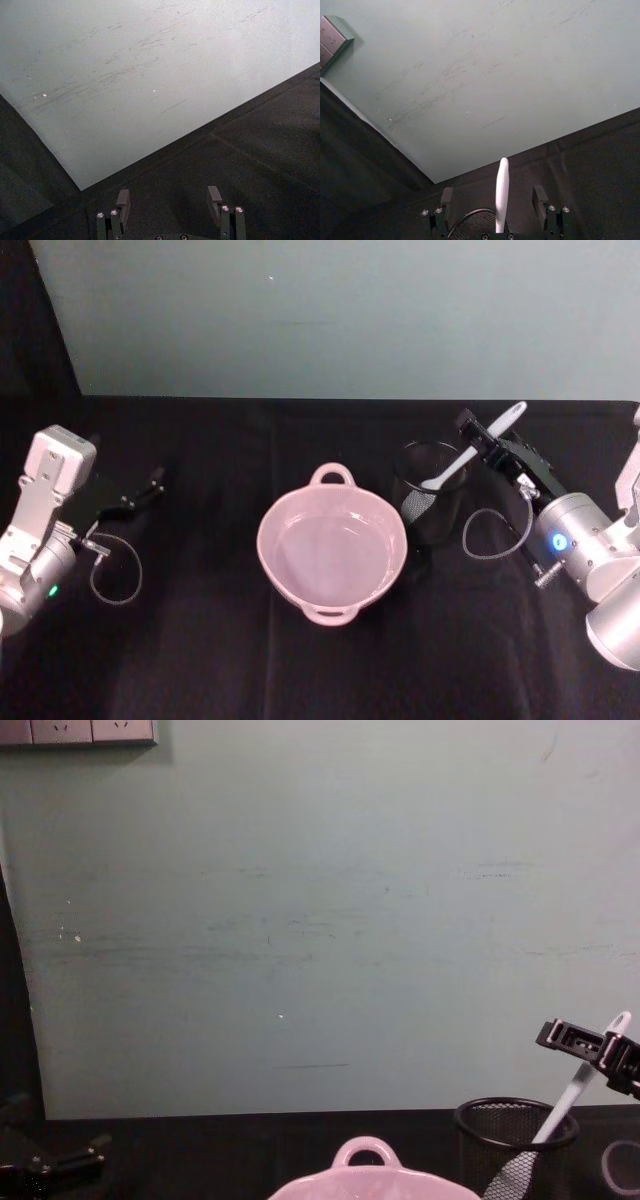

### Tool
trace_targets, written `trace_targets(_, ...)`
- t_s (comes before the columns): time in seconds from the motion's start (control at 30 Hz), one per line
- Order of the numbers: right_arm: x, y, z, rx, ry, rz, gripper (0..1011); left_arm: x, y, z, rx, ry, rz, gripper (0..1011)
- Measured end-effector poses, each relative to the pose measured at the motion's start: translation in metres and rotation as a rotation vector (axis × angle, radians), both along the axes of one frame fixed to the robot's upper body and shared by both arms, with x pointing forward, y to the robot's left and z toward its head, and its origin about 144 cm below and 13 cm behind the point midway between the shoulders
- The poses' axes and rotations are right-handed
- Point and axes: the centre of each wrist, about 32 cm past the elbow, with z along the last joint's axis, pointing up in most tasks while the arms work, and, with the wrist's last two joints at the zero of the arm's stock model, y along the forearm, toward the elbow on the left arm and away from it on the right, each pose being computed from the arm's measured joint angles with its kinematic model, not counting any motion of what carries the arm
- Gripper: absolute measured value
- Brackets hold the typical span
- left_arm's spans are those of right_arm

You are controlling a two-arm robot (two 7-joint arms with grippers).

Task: Use the one hand to pick up the spoon and stir the clear water in the bowl.

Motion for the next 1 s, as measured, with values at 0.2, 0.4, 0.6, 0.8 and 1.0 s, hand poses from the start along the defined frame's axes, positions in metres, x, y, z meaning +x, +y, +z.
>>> trace_targets(0.2,-0.0005,-0.0006,-0.0003,0.003,0.0,-0.001,908,0.0,0.0,0.0,0.0,0.0,0.0,1011)
trace_targets(0.4,-0.0008,-0.0008,-0.0004,0.004,-0.001,-0.001,734,0.0,0.0,0.0,0.0,0.0,0.0,1011)
trace_targets(0.6,-0.0009,-0.0009,-0.0004,0.006,-0.003,0.0,574,0.0,0.0,0.0,0.0,0.0,0.0,1011)
trace_targets(0.8,-0.001,-0.0011,-0.0004,0.007,-0.004,0.0,367,0.0,0.0,0.0,0.0,0.0,0.0,1011)
trace_targets(1.0,-0.0011,-0.0012,-0.0005,0.007,-0.004,0.0,149,0.0,0.0,0.0,0.0,0.0,0.0,1011)
